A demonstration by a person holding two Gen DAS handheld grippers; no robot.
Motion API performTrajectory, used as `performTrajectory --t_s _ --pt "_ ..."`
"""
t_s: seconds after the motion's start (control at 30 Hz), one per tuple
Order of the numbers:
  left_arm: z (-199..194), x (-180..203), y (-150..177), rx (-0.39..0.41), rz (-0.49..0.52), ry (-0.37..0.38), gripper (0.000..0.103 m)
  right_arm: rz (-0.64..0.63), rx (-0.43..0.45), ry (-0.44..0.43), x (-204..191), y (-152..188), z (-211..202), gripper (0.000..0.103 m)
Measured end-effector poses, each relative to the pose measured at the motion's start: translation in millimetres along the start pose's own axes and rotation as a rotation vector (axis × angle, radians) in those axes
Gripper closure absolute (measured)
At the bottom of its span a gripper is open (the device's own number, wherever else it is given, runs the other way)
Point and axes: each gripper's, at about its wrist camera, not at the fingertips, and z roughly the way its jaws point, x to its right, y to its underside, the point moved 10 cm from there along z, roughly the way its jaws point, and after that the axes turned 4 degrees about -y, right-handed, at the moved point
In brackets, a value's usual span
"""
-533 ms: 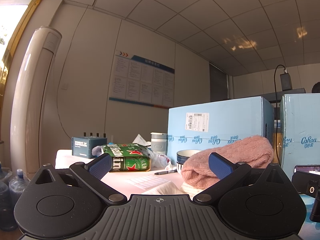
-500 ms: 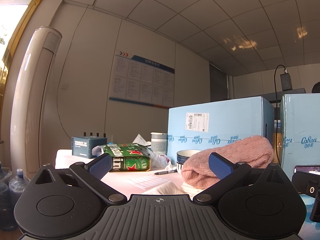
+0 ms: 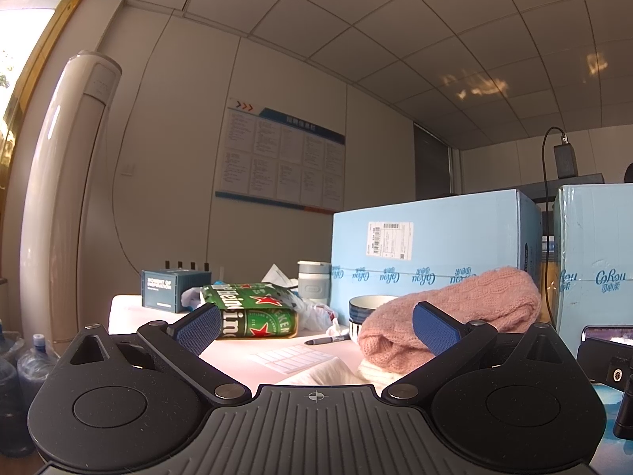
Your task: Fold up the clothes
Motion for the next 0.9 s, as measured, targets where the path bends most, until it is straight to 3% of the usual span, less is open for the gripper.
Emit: performTrajectory --t_s 0.9 --pt "-0.9 -0.7 -2.4 -0.011 0.011 0.005 0.000 0.001 -0.001 0.000 0.0 0.1 0.7 0.000"
